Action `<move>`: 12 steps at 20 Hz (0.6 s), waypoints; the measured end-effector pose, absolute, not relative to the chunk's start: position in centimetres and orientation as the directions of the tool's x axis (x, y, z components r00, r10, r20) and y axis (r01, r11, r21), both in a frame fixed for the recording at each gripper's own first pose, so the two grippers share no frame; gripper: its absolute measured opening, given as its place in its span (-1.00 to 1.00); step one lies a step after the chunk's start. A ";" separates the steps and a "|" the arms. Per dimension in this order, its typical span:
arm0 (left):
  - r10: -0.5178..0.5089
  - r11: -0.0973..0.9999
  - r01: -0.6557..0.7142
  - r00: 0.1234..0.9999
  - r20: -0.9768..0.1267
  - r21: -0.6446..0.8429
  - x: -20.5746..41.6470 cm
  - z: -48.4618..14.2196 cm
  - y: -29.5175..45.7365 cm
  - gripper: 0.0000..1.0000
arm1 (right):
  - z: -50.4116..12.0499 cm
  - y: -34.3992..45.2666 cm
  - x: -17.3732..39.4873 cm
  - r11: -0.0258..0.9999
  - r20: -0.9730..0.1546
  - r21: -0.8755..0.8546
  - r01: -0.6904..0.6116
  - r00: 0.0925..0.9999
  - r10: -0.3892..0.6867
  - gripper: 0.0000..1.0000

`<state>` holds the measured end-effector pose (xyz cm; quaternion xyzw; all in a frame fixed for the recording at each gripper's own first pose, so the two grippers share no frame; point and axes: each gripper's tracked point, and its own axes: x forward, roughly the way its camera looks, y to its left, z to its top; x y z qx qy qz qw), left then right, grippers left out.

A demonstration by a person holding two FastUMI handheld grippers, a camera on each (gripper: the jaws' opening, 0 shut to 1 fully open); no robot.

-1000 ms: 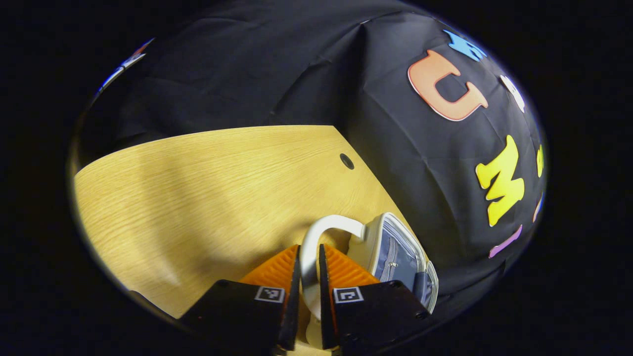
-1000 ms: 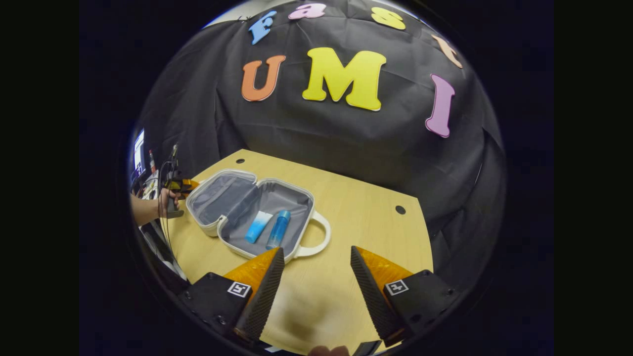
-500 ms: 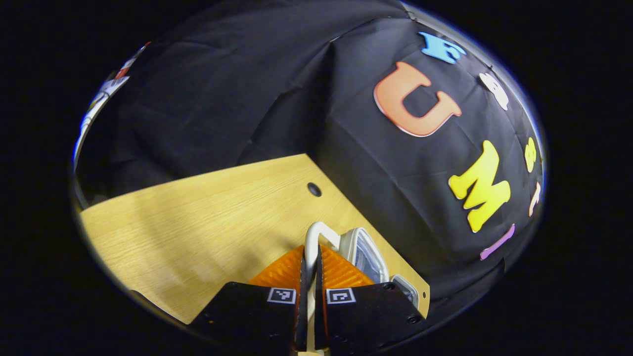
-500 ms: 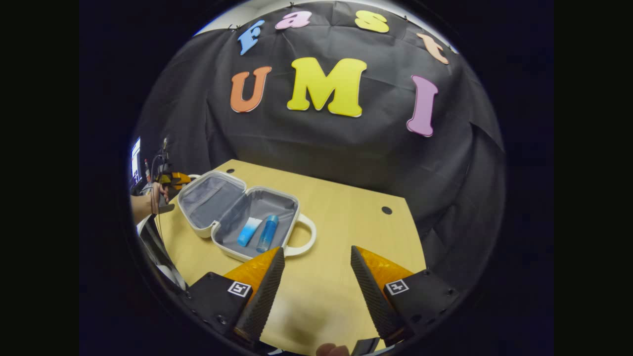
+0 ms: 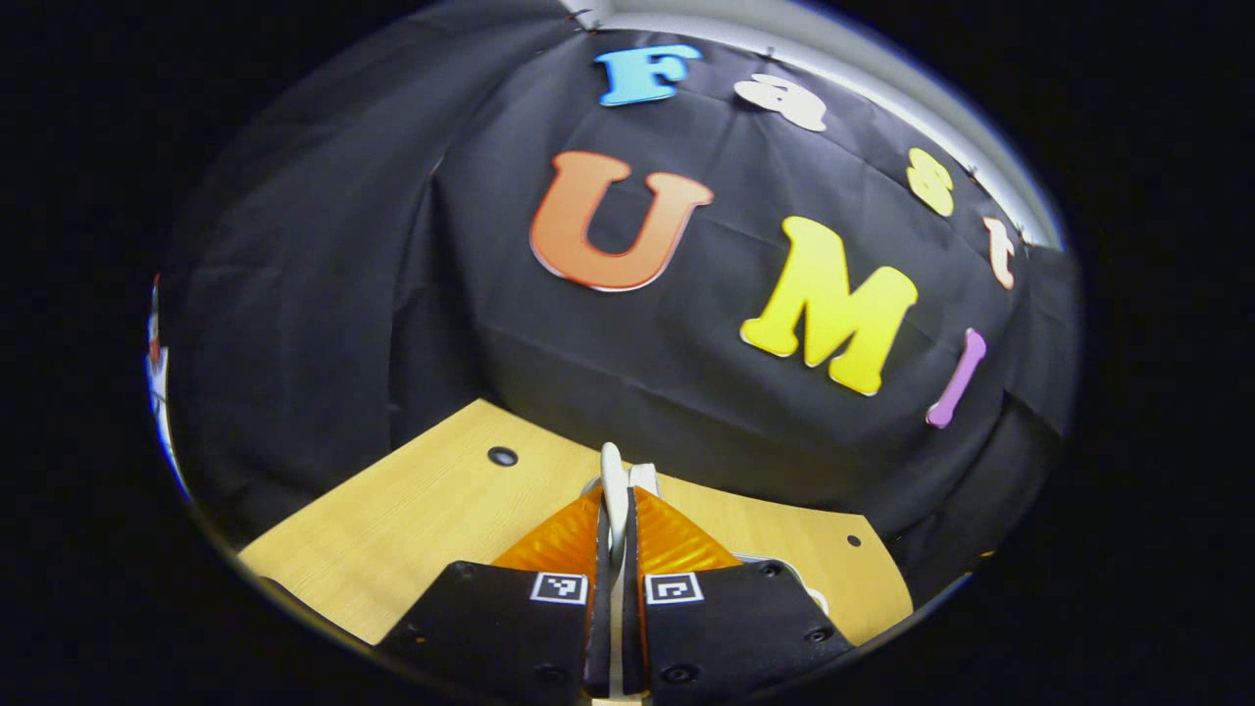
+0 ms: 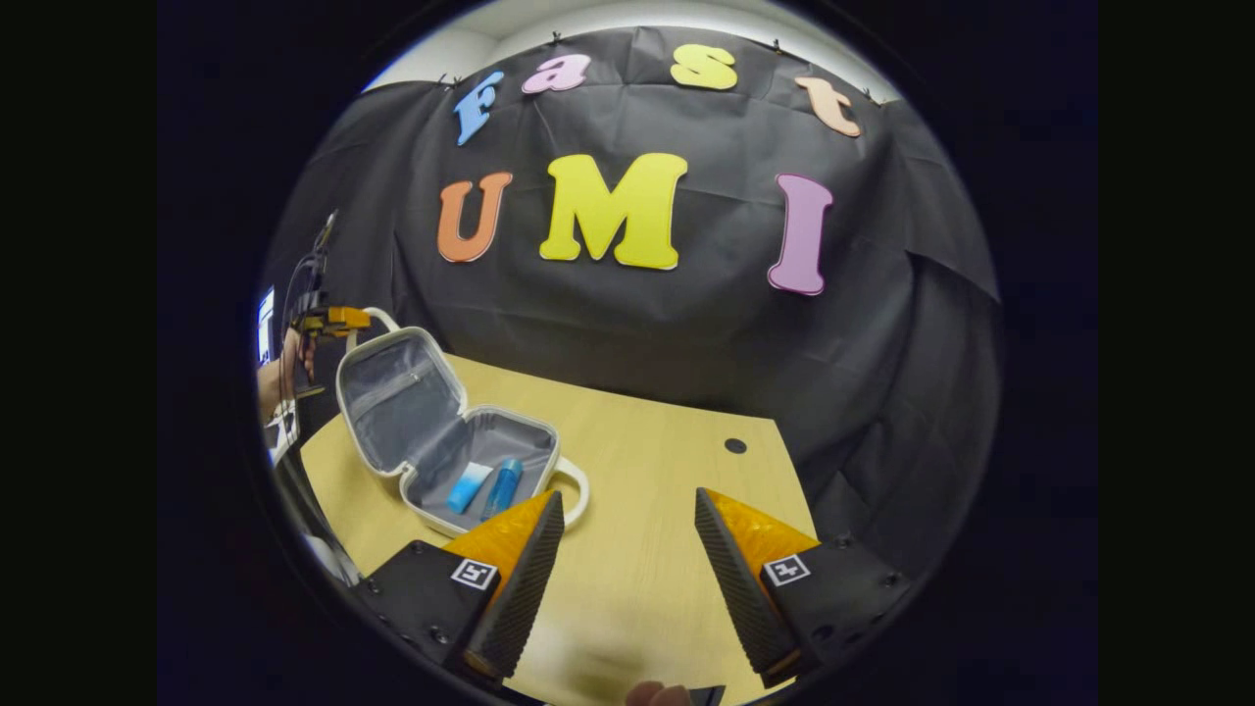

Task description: First open the suitcase, pack the skin care products into it, and then close the suitcase.

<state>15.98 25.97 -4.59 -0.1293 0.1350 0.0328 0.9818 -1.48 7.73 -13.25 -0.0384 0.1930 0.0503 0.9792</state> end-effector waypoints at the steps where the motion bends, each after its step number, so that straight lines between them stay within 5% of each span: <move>1: 0.024 0.970 -0.085 0.965 -0.260 -0.227 15.9 -3.8 24.3 -0.85 | -13.2 7.2 -1.4 0.992 -0.378 -0.055 -0.115 0.922 0.086 0.60; 12: 0.010 0.997 0.009 0.971 -0.239 0.080 14.9 -4.4 6.1 -0.85 | -12.9 -2.0 -2.2 1.000 -0.368 -0.010 0.001 0.930 -0.005 0.60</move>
